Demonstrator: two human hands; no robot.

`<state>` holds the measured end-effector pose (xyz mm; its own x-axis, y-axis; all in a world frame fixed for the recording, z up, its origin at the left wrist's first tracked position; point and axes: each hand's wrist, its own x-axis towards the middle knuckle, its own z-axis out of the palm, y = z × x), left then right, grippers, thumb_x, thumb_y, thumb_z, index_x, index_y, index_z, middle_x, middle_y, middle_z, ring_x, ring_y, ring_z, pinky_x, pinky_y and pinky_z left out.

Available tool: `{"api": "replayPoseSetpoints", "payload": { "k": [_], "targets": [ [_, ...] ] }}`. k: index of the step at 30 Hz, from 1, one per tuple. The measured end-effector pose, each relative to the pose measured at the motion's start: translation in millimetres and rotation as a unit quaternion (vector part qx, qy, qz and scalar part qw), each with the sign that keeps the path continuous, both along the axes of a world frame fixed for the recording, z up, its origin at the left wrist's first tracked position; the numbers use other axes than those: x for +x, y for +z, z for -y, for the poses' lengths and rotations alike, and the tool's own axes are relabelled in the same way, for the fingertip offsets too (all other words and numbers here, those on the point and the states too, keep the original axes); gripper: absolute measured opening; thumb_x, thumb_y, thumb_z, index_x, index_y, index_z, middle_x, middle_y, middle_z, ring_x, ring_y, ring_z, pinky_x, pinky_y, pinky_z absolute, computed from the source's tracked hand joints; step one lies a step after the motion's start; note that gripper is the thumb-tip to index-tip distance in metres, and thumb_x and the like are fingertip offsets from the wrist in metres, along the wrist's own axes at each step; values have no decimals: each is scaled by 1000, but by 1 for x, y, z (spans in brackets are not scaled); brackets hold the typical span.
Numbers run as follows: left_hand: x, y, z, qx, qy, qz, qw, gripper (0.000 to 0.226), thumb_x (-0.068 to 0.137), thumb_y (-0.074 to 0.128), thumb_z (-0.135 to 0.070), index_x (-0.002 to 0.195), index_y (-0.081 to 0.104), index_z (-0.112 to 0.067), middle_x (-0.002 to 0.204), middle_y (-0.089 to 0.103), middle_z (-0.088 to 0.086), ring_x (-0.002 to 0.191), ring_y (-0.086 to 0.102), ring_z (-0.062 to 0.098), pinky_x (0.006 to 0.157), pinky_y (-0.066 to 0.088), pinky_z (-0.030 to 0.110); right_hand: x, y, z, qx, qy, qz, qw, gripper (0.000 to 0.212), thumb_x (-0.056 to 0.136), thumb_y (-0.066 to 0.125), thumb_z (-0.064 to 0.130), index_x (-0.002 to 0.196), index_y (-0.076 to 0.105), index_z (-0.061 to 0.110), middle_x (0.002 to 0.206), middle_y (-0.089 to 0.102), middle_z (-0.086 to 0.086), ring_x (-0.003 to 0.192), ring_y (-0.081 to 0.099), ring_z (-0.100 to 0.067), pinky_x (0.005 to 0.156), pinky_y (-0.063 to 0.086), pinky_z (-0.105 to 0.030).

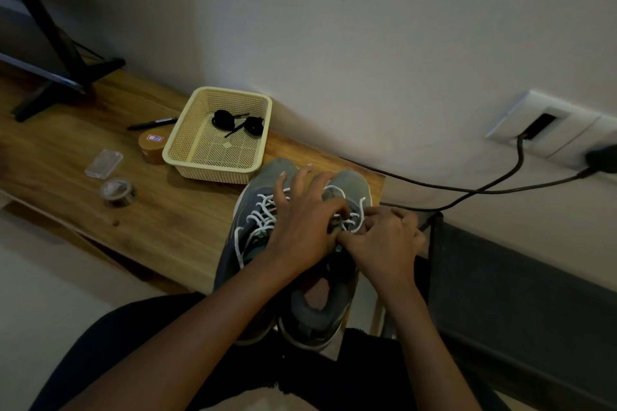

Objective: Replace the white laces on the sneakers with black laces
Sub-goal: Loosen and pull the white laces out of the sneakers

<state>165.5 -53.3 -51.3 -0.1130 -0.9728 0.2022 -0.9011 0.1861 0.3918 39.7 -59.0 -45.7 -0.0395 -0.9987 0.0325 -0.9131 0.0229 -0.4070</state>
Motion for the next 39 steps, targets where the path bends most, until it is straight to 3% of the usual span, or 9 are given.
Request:
{"api": "replayPoseSetpoints", "payload": {
  "k": [3, 7, 11, 16, 20, 24, 29, 33, 39],
  "targets": [
    [-4, -2, -1, 34, -15, 52, 998, 28, 88, 58, -23, 115, 57, -31, 156, 16, -1, 145, -8, 26, 110, -12, 51, 2, 1, -1, 1, 3, -6, 1000, 33, 75, 66, 40, 96, 72, 16, 121, 60, 7, 129, 28, -22, 102, 20, -37],
    [-7, -6, -3, 16, 14, 32, 999, 13, 88, 59, -23, 100, 63, -25, 153, 29, 1, 146, 3, 28, 111, -6, 50, 3, 0, -1, 4, -8, -3, 1000, 36, 74, 69, 44, 96, 72, 17, 119, 61, 7, 129, 29, -21, 102, 20, -38],
    [-7, -6, -2, -21, 65, -66, 995, 6, 89, 60, -26, 94, 60, -24, 141, 44, -6, 142, 18, 20, 111, 7, 41, 3, 3, -2, 10, -16, 7, 1000, 33, 75, 67, 44, 93, 73, 17, 115, 63, 6, 128, 30, -21, 101, 21, -38],
    [-7, 1, -1, -58, 121, -215, 967, 9, 90, 60, -19, 91, 52, -20, 120, 55, -7, 127, 34, 16, 96, 23, 31, 2, 5, -3, 30, -20, 20, 999, 31, 74, 69, 38, 97, 69, 17, 115, 62, 1, 128, 31, -23, 101, 23, -39],
    [-6, -1, 1, -23, 48, -147, 988, 33, 86, 58, -15, 117, 56, -26, 140, 41, -7, 138, 15, 19, 108, 17, 45, 3, 5, -2, 28, -18, 30, 999, 32, 79, 66, 43, 95, 69, 16, 115, 62, 3, 128, 29, -22, 101, 21, -39],
    [1, 3, 1, -12, 27, -90, 995, 18, 85, 62, -20, 99, 67, -31, 152, 29, -6, 143, 1, 20, 111, 1, 44, 3, 5, -3, 31, 0, 29, 999, 36, 78, 67, 43, 96, 71, 12, 122, 60, 5, 130, 27, -22, 102, 23, -39],
    [-1, 1, -2, 37, -14, 38, 998, 18, 86, 63, -30, 104, 67, -31, 158, 16, -3, 145, -10, 26, 111, -9, 49, 0, 8, -2, 50, 4, 55, 997, 28, 75, 71, 36, 86, 70, 10, 132, 55, 7, 132, 23, -23, 105, 26, -41],
    [-4, 1, -3, 40, 10, 39, 998, 15, 89, 58, -31, 103, 63, -26, 156, 21, -4, 146, -5, 25, 112, -5, 49, -2, 12, -3, 67, -1, 88, 994, 26, 73, 74, 37, 60, 60, 19, 128, 57, 8, 131, 24, -23, 103, 25, -40],
    [-5, -7, 1, 26, 53, -34, 998, 19, 96, 49, -23, 114, 49, -21, 147, 34, -6, 141, 12, 19, 108, 15, 42, -3, 11, -3, 63, -15, 69, 996, 26, 74, 71, 36, 77, 69, 11, 127, 59, 7, 127, 29, -25, 99, 28, -39]
  ]
}}
